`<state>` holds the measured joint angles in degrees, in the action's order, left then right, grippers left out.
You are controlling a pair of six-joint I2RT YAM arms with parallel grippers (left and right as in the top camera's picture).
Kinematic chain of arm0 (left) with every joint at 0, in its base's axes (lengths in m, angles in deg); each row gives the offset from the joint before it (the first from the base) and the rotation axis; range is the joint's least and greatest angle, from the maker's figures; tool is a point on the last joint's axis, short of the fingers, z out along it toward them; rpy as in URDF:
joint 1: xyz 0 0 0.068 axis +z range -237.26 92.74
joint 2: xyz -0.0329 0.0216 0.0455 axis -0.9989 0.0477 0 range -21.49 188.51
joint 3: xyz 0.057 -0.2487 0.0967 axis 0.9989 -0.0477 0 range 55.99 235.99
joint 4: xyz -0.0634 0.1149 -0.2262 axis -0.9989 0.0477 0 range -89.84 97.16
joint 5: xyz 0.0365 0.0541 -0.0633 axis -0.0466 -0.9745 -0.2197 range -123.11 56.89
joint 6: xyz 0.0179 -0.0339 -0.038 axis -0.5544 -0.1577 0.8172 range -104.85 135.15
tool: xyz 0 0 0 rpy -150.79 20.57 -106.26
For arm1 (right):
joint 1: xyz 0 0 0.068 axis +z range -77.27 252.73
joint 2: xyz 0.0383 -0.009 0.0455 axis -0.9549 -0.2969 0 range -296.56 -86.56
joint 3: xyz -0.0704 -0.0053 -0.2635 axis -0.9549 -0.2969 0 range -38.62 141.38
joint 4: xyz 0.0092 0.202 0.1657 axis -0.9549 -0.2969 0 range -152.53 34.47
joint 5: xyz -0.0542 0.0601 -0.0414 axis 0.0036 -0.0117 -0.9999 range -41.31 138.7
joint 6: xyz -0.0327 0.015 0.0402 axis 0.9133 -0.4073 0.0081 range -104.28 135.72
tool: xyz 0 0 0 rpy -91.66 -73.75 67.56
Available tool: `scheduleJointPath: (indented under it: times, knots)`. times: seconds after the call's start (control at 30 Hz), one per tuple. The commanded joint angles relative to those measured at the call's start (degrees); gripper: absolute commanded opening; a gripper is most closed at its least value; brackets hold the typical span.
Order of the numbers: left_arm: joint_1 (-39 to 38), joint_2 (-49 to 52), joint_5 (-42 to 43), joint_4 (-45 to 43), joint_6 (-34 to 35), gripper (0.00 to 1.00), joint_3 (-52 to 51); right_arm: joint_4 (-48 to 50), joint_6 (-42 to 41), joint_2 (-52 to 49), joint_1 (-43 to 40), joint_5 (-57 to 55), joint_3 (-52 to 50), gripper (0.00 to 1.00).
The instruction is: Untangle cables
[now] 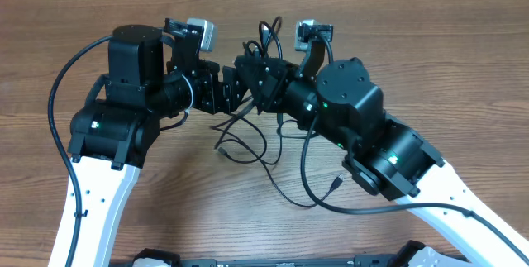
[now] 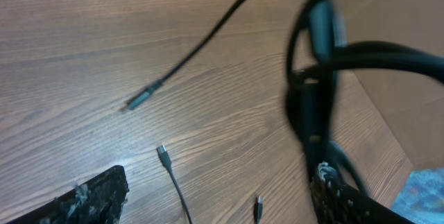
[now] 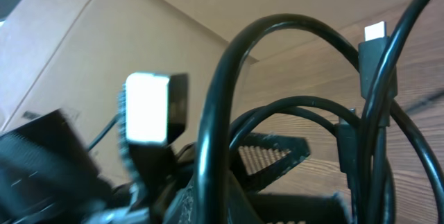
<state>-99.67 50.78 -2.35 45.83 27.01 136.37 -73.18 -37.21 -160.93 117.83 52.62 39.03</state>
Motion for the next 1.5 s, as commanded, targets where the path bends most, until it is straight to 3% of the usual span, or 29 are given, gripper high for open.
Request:
scheduleJointPath:
  times: [0.0,0.63,0.77,1.13,1.2,1.3,1.33,1.47]
  knots:
    - [-0.37,0.11,0.11,0.04,0.55,0.84,0.74,-0.07,-1.07,-2.23,0.59,-0.04,1.44,0.04]
    - [-0.37,0.11,-2.69,1.60,0.37,0.82,0.74,2.40,-1.11,-2.84,0.59,-1.49,1.44,0.04]
    - [-0.37,0.11,-2.69,1.36,0.39,0.82,0.74,4.50,-4.74,-2.84,0.59,-1.49,1.44,0.04]
    - [0.44,0.11,5.27,-9.16,3.04,0.79,0.72,10.19,-8.44,-2.80,0.59,0.20,1.44,0.04]
    - [0.42,0.11,5.29,-9.05,3.43,0.73,0.70,11.13,-10.36,-2.80,0.59,0.22,1.44,0.04]
    - [0.42,0.11,5.31,-9.07,3.52,0.44,-0.07,13.22,-11.89,-2.78,0.59,0.55,1.44,0.04]
    - [0.44,0.11,5.31,-9.14,3.65,0.39,-0.44,14.14,-12.04,-2.78,0.59,1.16,1.44,0.04]
    - [0.46,0.09,6.88,-11.19,4.50,0.35,-2.54,16.57,-13.31,-2.67,0.59,1.95,1.44,0.04]
